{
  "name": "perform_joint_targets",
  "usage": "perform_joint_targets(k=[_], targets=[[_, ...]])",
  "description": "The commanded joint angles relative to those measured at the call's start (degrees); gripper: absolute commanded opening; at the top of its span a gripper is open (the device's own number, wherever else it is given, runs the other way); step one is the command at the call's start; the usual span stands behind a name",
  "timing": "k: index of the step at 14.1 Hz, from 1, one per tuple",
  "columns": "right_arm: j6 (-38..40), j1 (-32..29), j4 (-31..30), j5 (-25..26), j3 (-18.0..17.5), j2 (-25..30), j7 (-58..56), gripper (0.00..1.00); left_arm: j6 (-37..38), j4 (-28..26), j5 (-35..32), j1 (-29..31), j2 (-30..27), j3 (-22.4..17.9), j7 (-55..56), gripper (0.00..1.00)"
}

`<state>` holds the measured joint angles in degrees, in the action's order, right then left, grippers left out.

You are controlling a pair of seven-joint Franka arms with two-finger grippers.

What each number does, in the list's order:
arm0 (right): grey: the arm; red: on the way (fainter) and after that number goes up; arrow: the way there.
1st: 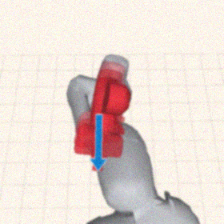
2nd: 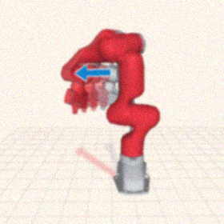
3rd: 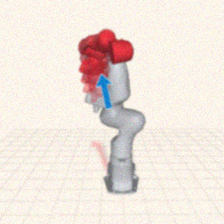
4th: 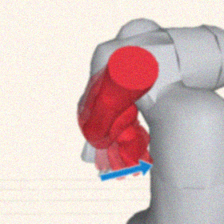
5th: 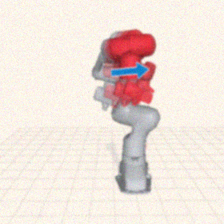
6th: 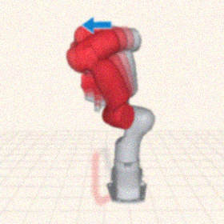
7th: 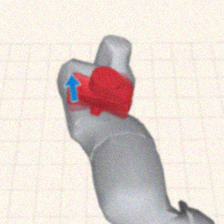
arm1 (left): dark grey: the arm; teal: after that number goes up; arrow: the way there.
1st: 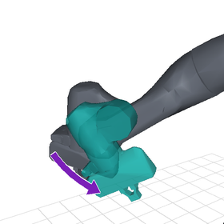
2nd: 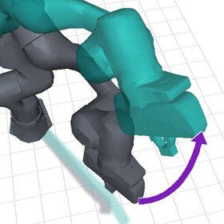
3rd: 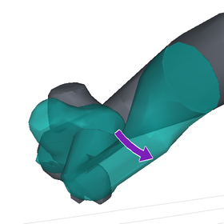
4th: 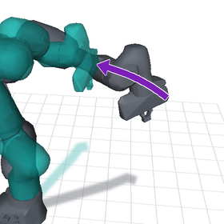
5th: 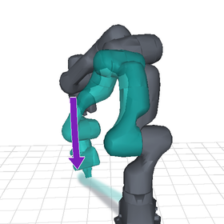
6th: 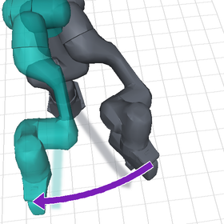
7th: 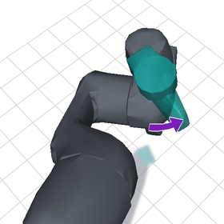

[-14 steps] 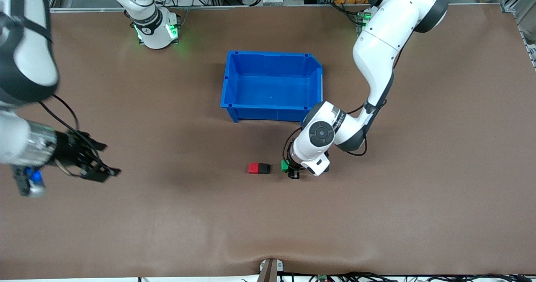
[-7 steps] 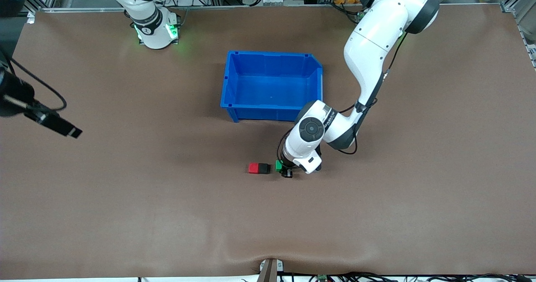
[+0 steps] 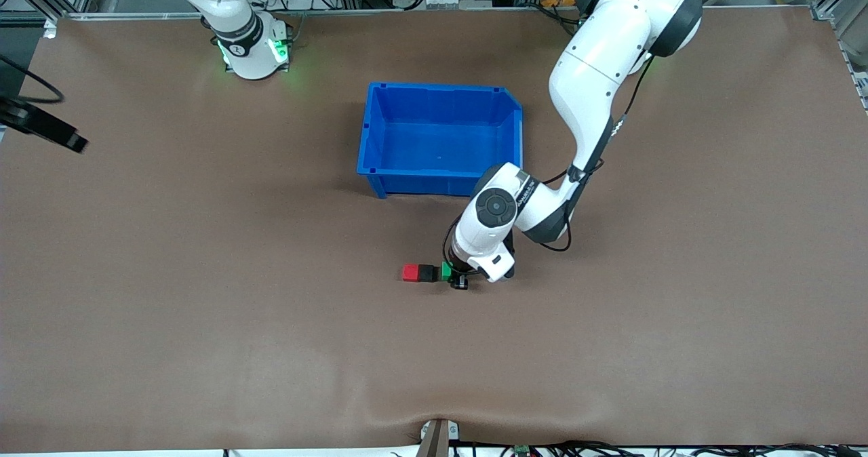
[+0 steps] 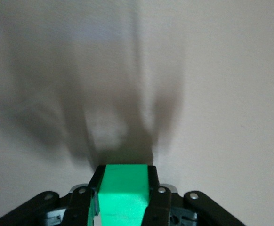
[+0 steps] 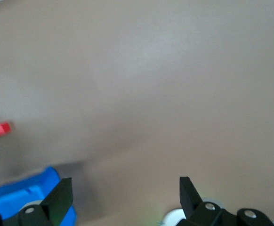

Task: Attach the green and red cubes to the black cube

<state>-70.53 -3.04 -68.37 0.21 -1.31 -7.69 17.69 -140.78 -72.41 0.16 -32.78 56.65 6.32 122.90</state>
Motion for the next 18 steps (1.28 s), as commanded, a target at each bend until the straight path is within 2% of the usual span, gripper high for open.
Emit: perform_joint_targets(k=[1,3,4,5,8,10,11,16,18], targets=[[1.1,0.3,-4.7,-1.3,2.4,3.9,-7.6,1.00,-0.7,3.9,0.8,-2.2,2.8,-2.3,1.1,0.00],[-3.2,0.8,-12.5,-1.1,3.2,9.4,-14.6,1.00,-0.8,4.0,0.8,-2.9,2.9,-2.5,1.1,0.00],[-6.5,0.7,-17.9,-1.3,3.3,12.4,-14.7,1.00,-0.8,4.2,0.8,-2.9,3.2,-2.5,1.1,0.00],[-7.7,0.8,-20.3,-1.3,3.7,14.4,-14.7,1.00,-0.8,4.7,0.8,-3.0,3.3,-2.6,1.1,0.00],[-6.7,2.9,-18.6,-0.9,3.5,14.1,-15.4,1.00,-2.2,4.9,0.8,-4.1,4.3,-3.3,1.1,0.00],[-4.9,2.8,-10.9,0.7,3.4,10.3,-15.2,1.00,-2.3,4.9,0.8,-4.5,4.3,-3.4,1.2,0.00],[-4.4,2.2,-9.3,0.3,3.6,9.3,-15.1,1.00,-2.3,4.9,0.8,-4.5,4.3,-3.4,1.2,0.00],[1.5,2.6,-10.1,-1.1,3.9,9.2,-15.2,1.00,-3.0,4.9,0.8,-4.9,4.3,-3.5,1.2,0.00],[1.4,3.0,-10.1,-1.1,3.6,9.3,-15.5,1.00,-3.1,4.9,0.8,-5.1,4.3,-4.0,1.8,0.00]])
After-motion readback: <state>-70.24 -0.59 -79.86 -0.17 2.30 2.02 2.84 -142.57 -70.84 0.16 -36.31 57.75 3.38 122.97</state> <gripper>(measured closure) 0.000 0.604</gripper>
